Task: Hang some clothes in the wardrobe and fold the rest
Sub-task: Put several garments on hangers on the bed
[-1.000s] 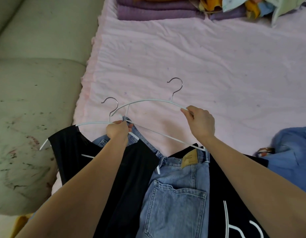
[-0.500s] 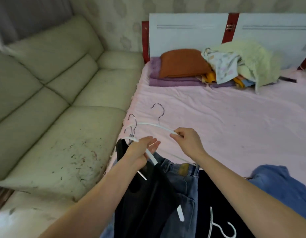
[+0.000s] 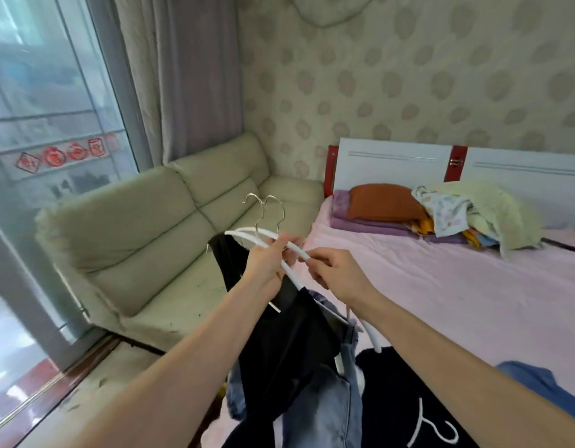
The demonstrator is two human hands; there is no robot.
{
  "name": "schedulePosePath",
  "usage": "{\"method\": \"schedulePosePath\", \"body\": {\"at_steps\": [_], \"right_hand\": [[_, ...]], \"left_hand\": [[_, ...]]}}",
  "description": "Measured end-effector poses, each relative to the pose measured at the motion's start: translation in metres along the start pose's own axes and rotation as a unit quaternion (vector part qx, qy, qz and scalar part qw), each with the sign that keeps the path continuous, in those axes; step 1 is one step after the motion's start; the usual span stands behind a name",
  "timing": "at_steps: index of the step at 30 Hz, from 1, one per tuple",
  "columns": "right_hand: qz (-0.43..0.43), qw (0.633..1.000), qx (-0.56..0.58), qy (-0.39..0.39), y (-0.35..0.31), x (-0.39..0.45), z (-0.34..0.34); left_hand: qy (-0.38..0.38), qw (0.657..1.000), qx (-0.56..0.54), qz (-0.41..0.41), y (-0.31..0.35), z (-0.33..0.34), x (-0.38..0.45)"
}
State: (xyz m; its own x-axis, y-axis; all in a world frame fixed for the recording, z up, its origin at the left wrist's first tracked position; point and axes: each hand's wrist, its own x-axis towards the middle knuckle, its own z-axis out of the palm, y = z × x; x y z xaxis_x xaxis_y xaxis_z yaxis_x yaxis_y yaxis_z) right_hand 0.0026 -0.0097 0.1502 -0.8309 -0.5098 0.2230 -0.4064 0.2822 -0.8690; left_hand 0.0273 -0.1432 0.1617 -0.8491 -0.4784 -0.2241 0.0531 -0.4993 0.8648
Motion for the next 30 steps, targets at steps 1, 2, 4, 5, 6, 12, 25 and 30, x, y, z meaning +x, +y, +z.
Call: {"method": "schedulePosePath", "body": {"at_steps": [1, 2, 4, 5, 6, 12, 25, 30], "right_hand": [[-0.009, 1.000, 0.002, -0.004, -0.012, -0.016, 0.007], [-0.014, 1.000, 0.005, -0.005, -0.024, -0.031, 0.014], [-0.014, 1.000, 0.012, 0.001, -0.045, -0.062, 0.024], [-0.010, 1.000, 0.022, 0.005, -0.055, -0.080, 0.027], [0.000, 1.000, 0.028, -0.005, -0.060, -0.093, 0.026], [0.052, 0.979, -0.013, -0.198, -0.084, -0.173, 0.019], [-0.110, 0.943, 0.167, -0.266, -0.184, -0.277, 0.015], [-0.114, 0.927, 0.208, -0.290, -0.187, -0.326, -0.009]], "left_hand": [[0.008, 1.000, -0.008, 0.010, 0.005, -0.006, -0.014], [0.015, 1.000, -0.010, 0.020, 0.009, -0.013, -0.032], [0.026, 0.998, -0.031, 0.037, 0.014, -0.027, -0.064], [0.026, 0.998, -0.051, 0.036, 0.015, -0.033, -0.081], [0.026, 0.996, -0.075, 0.037, 0.016, -0.034, -0.093], [0.040, 0.987, -0.129, 0.086, 0.038, -0.041, -0.167], [0.088, 0.959, -0.125, 0.238, 0.109, -0.048, -0.357], [0.129, 0.946, -0.089, 0.285, 0.092, -0.026, -0.424]]}}
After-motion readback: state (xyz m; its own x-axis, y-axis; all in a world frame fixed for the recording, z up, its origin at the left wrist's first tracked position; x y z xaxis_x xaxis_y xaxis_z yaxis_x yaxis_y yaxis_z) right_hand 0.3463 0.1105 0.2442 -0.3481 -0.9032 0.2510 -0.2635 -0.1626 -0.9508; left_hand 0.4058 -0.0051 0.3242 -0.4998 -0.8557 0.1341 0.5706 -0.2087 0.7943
